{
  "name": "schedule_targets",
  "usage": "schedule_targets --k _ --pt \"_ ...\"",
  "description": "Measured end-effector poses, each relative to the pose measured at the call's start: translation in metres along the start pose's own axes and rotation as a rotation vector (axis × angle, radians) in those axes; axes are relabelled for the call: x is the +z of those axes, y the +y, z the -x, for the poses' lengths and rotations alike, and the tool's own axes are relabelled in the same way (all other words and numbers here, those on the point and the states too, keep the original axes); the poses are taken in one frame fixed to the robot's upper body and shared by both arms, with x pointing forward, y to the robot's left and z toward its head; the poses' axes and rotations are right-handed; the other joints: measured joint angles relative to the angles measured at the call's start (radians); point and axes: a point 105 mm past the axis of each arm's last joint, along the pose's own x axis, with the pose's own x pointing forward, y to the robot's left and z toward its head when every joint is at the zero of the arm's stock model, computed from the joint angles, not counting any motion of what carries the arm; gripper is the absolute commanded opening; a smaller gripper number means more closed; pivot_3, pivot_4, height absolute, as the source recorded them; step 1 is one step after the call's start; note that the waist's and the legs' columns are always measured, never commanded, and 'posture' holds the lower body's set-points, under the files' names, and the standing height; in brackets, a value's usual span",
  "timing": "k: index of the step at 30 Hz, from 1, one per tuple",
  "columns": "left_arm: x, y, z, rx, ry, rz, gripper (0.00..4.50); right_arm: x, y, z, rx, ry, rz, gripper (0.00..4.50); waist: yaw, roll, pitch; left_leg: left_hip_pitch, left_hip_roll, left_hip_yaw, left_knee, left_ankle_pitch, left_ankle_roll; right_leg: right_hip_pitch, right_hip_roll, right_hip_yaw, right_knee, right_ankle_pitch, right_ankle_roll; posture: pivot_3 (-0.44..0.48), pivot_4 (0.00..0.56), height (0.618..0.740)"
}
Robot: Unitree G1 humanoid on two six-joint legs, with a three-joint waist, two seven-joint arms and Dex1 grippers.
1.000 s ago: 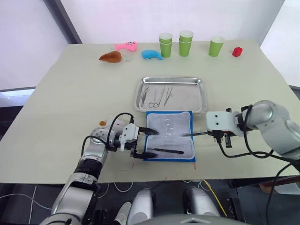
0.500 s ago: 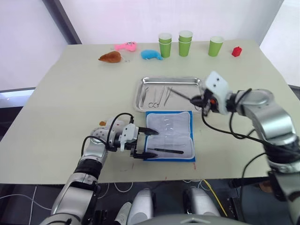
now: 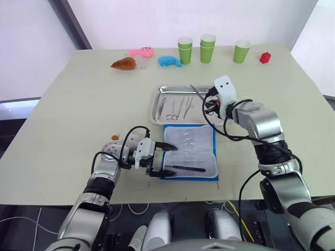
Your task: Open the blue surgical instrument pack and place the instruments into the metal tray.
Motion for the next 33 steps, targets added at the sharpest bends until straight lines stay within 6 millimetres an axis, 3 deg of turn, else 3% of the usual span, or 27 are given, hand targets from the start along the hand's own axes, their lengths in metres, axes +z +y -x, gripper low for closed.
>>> schedule_targets --k 8,24,25,28,30,31,32,33 --pt "0.0 -0.001 0.0 0.004 0.001 -0.001 4.5 -0.018 0.007 -0.019 -0.004 0.098 -0.075 0.05 -0.001 0.0 0.0 0.0 0.0 0.001 -0.001 0.0 0.0 0.0 0.0 0.001 -0.001 0.0 0.0 0.0 0.15 0.74" --pt "0.0 -0.005 0.002 0.011 0.007 -0.008 4.5 -0.028 0.011 -0.02 0.021 0.168 -0.166 0.05 -0.006 0.001 0.0 0.001 0.0 0.001 -0.006 0.0 0.0 0.0 0.0 0.001 -0.002 -0.001 0.001 0.0 0.15 0.74" --pt "0.0 -0.005 0.002 0.012 0.007 -0.008 4.5 -0.027 0.011 -0.02 0.022 0.169 -0.164 0.93 -0.007 0.001 0.0 0.001 0.0 0.001 -0.006 0.0 0.0 0.0 0.0 0.001 -0.002 -0.001 0.001 0.0 0.15 0.74" --pt "0.0 -0.004 0.002 0.013 0.006 -0.008 4.5 -0.027 0.01 -0.02 0.021 0.167 -0.15 2.12 -0.007 0.001 0.0 0.001 0.0 0.001 -0.006 0.0 0.0 0.0 0.0 0.002 -0.002 -0.001 0.001 0.0 0.15 0.74" --pt "0.0 -0.004 0.002 0.013 0.006 -0.008 4.5 -0.026 0.01 -0.02 0.025 0.16 -0.148 3.2 -0.007 0.001 0.0 0.001 0.0 0.001 -0.006 0.0 0.0 0.0 0.0 0.002 -0.002 -0.001 0.001 0.0 0.15 0.74" --pt "0.0 -0.004 0.002 0.013 0.006 -0.008 4.5 -0.025 0.01 -0.02 0.03 0.155 -0.147 3.46 -0.006 0.001 0.0 0.001 0.0 0.001 -0.006 0.0 0.0 0.0 0.0 0.002 -0.002 -0.001 0.001 0.0 0.15 0.74" --pt "0.0 -0.004 0.002 0.013 0.006 -0.008 4.5 -0.023 0.011 -0.02 0.035 0.145 -0.144 4.11 -0.006 0.001 0.0 0.001 0.0 0.001 -0.006 0.0 0.0 0.0 0.0 0.002 -0.002 -0.001 0.001 0.0 0.15 0.74" --pt "0.0 -0.004 0.002 0.013 0.006 -0.008 4.5 -0.02 0.011 -0.019 0.04 0.13 -0.139 4.35 -0.006 0.001 0.0 0.001 0.0 0.001 -0.006 0.0 0.0 0.0 0.0 0.002 -0.002 -0.001 0.001 0.0 0.15 0.74"
